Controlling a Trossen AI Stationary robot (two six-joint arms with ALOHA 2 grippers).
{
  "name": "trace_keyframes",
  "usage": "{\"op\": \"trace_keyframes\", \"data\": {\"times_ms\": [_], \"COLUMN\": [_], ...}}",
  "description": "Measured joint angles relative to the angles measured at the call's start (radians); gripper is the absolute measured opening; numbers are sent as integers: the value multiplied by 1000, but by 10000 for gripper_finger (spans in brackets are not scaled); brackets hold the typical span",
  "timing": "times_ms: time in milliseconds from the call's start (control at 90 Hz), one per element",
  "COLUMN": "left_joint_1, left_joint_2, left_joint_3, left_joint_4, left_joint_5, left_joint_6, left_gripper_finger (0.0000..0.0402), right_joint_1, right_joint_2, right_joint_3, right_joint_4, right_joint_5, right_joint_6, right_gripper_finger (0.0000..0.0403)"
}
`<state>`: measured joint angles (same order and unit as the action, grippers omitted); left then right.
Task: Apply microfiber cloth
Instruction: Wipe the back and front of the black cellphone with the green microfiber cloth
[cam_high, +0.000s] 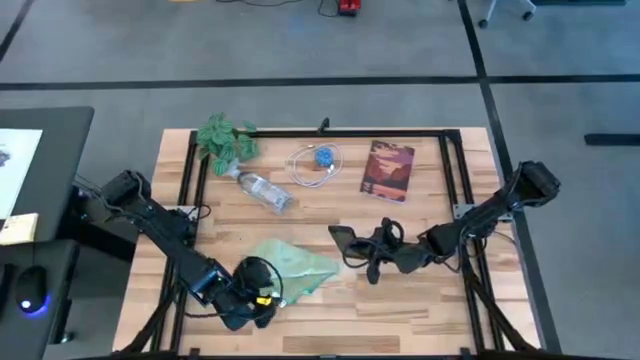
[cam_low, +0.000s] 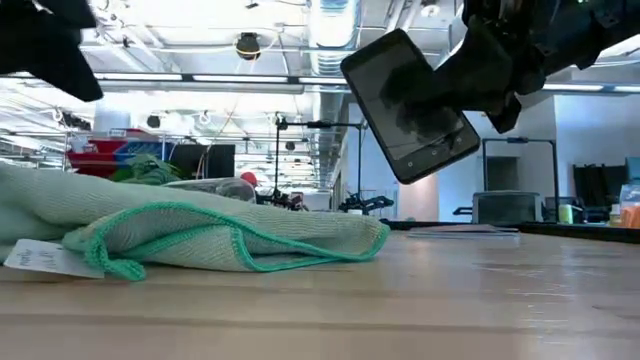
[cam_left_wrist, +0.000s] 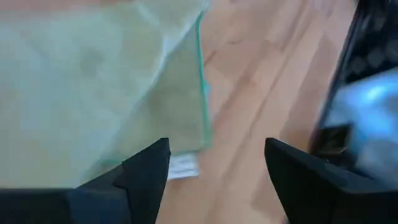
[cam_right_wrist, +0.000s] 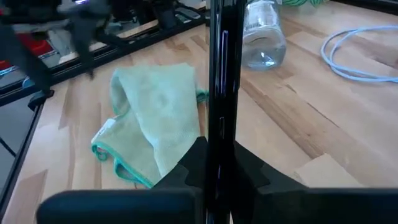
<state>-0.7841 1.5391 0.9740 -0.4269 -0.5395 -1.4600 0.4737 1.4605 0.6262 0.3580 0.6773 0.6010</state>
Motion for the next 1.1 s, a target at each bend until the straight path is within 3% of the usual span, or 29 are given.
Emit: {"op": "trace_keyframes", "data": {"times_ms": [278,378,456,800,911,1100], "left_joint_1": [-68,-85,-86,1,46,89], "left_joint_2": [1,1,1,-2,-2,-2], "left_joint_3": [-241,-297,-321,-329,-373,-479], "left_joint_4": [41,41,34,-203,-57,396], "left_joint_5": [-31,-43,-112,-338,-386,-442], "left_joint_6": [-536,-649,-707,-807,-708,-479], "left_gripper_finger": [197,194,195,196,195,186], "right_joint_1": [-3,-3,-3,-5,-5,-11], "right_joint_2": [0,0,0,0,0,0], "right_joint_3": [0,0,0,0,0,0], "right_joint_4": [2,2,2,-3,-3,-4], "right_joint_5": [-1,-1,-1,-1,-1,-1], "right_joint_6": [-5,-8,-11,-11,-11,-10], "right_gripper_finger": [17,17,17,23,18,17]}}
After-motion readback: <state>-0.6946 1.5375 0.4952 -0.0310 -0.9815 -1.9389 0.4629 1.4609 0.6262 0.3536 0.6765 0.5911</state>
